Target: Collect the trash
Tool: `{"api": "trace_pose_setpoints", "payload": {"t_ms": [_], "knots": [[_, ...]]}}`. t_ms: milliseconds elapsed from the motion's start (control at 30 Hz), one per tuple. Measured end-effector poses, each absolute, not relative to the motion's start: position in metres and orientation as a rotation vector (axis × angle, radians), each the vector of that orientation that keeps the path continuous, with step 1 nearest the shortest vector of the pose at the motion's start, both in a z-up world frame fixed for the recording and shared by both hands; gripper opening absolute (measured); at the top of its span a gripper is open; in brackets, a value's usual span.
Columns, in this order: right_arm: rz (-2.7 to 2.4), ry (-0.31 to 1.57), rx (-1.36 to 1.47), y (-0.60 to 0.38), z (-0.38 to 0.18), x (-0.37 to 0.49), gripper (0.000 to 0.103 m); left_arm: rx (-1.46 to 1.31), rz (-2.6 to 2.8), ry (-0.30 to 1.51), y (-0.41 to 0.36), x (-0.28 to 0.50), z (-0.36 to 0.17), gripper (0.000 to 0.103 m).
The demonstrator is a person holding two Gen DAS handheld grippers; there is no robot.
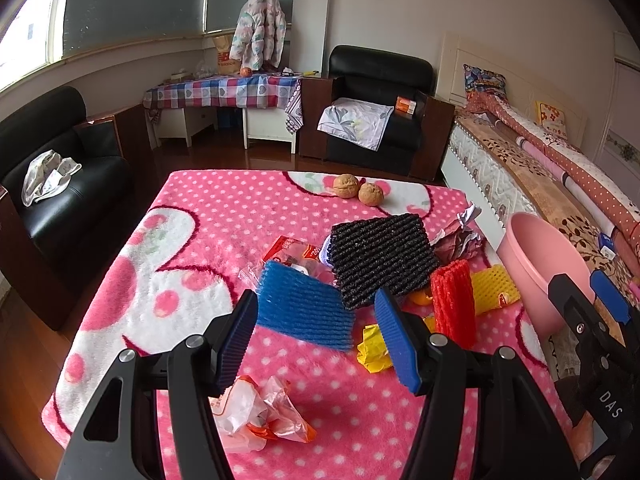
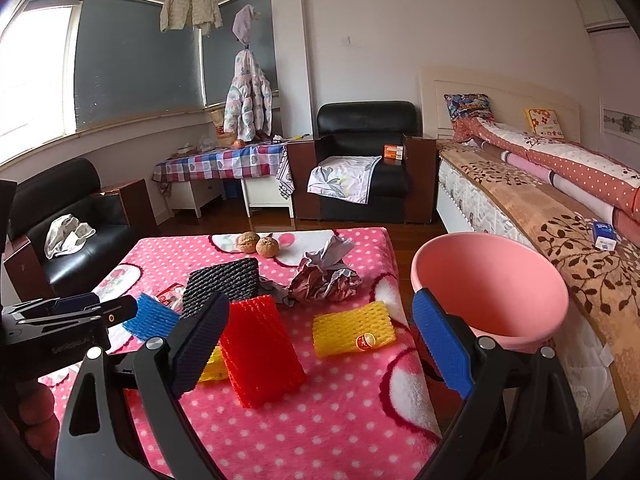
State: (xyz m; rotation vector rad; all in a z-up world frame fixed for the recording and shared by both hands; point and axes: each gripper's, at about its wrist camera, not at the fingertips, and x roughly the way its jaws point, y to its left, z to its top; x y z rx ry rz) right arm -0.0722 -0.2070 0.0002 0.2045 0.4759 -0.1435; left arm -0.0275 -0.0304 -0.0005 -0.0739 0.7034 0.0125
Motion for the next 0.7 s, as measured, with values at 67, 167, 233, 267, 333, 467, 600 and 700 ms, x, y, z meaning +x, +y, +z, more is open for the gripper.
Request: {"api": "trace_pose_setpoints", "payload": {"t_ms": [67, 167, 233, 267, 333, 467, 600, 700], "knots": [[-0.146, 0.478, 0.207, -0.208, 0.000, -0.072, 0.093, -0.075, 0.011, 0.707, -0.030, -0.026, -0.003, 0.060], [-0.149, 0.480, 0.211, -0.208, -0.002, -0.072, 0.093, -0.075, 0.011, 0.707, -0.030, -0.026, -0.003, 0.060], [-0.151, 0.481, 0.213, -0.209, -0.002, -0.072, 0.093, -0.075, 0.011, 0.708, -0.031, -0.026, -0.004, 0.060], [-0.151, 0.483, 0.214, -0.209, -0.003, -0.072, 0.093, -0.076, 0.011, 0.709, -0.031, -0.025, -0.004, 0.060], [-0.151, 0.483, 0.215, -0.209, -0.003, -0.072, 0.093, -0.075, 0.011, 0.709, -0.031, -0.025, -0.004, 0.060], [-0.151, 0.484, 0.215, -0.210, -0.003, -0.072, 0.093, -0.076, 0.009, 0.716, -0.031, -0.023, -0.008, 0.060], [-0.154, 0.489, 0.218, -0.211, -0.006, -0.071, 0.093, -0.078, 0.002, 0.725, -0.030, -0.020, -0.012, 0.060], [-0.155, 0.493, 0.218, -0.212, -0.008, -0.071, 0.093, -0.081, -0.007, 0.730, -0.029, -0.018, -0.013, 0.060]]}}
